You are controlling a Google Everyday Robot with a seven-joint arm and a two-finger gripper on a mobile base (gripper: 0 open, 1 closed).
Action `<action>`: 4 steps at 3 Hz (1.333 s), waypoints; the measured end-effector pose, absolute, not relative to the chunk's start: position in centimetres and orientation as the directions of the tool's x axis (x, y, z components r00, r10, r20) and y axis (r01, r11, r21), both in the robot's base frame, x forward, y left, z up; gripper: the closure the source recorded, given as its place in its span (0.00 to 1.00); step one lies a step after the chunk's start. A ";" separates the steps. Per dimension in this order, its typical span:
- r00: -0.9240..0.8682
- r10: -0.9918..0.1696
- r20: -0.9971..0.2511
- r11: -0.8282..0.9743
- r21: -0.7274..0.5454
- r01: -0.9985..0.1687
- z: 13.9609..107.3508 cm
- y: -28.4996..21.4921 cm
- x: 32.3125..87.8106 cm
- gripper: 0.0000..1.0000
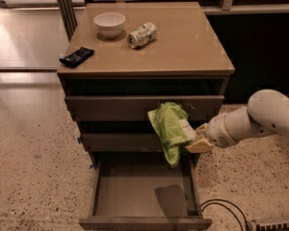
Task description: Pick green rice chip bag from bottom drawer and place on counter
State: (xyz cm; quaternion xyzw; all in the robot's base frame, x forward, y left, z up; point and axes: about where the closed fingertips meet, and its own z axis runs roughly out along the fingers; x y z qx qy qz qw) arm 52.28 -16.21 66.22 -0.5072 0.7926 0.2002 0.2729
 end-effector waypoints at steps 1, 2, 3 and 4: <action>-0.268 -0.673 -0.690 0.419 -0.056 -0.906 72.2 -17.4 53.4 1.00; -0.169 -0.674 -0.719 0.410 -0.174 -0.895 79.2 -17.9 54.5 1.00; -0.079 -0.663 -0.744 0.367 -0.232 -0.901 85.4 -17.0 56.7 1.00; -0.050 -0.646 -0.762 0.323 -0.214 -0.922 89.3 -15.1 60.0 1.00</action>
Offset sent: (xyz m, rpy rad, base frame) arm 0.0344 -0.0286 0.2228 0.0292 -0.4191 0.0041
